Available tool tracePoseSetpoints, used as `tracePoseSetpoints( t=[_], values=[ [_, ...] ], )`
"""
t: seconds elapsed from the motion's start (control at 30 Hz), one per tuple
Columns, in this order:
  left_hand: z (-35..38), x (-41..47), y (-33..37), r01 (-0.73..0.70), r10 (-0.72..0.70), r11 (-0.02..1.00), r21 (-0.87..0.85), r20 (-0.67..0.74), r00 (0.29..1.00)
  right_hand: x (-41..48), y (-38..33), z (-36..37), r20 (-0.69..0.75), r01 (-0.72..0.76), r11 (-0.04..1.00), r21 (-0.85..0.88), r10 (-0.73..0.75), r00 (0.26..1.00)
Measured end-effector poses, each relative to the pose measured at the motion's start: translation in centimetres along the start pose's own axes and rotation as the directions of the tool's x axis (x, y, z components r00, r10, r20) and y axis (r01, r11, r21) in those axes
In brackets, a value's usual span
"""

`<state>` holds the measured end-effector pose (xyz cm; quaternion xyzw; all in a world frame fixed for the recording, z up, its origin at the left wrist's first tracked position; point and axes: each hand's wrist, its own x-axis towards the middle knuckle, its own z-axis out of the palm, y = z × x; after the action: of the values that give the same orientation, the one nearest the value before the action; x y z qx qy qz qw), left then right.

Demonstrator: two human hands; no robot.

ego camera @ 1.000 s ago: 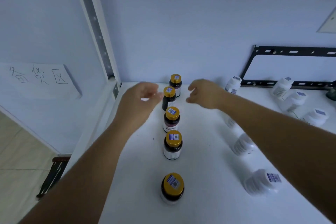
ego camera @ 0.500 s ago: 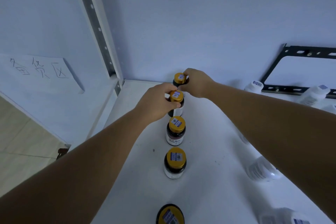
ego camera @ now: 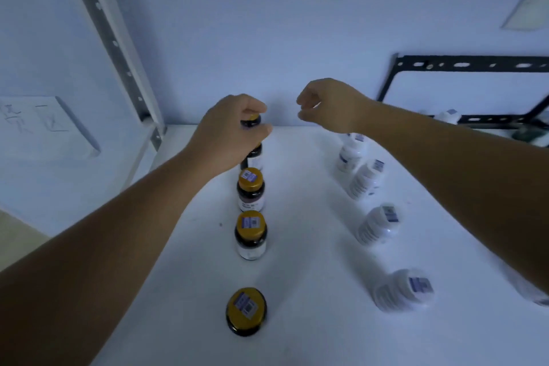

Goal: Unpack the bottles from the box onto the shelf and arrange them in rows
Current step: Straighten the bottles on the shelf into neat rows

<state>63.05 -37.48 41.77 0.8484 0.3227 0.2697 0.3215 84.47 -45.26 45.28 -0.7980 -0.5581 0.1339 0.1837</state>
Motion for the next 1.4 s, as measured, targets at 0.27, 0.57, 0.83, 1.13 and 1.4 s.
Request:
tracePoseSetpoints(
  t=[0.27,0.57,0.83,1.13,1.4],
  values=[
    [4.2,-5.2,11.1,-0.139,0.127,0.99,0.008,0.35,0.928,-12.4,9.4,-5.1,0.065,-0.065,0.998,0.024,0.063,0.996],
    [15.0,-10.1,12.3,0.108,-0.11,0.994,0.029,0.41,0.905,-13.3,15.3,0.4,0.221,-0.058,0.979,0.198,0.013,0.975],
    [17.4,-11.7,11.6,0.168,-0.145,0.985,-0.044,0.328,0.934,-13.8,16.2,2.8,0.118,0.032,0.976,0.215,-0.058,0.991],
    [12.3,-4.7,13.8,0.146,-0.146,0.989,-0.033,0.013,0.989,-9.2,17.7,-3.0,0.16,-0.052,0.998,0.026,0.047,0.986],
    [17.0,4.3,9.9,0.148,-0.157,0.987,0.054,0.213,0.964,-0.9,19.3,-1.5,0.089,-0.158,0.97,0.186,0.144,0.986]
  ],
)
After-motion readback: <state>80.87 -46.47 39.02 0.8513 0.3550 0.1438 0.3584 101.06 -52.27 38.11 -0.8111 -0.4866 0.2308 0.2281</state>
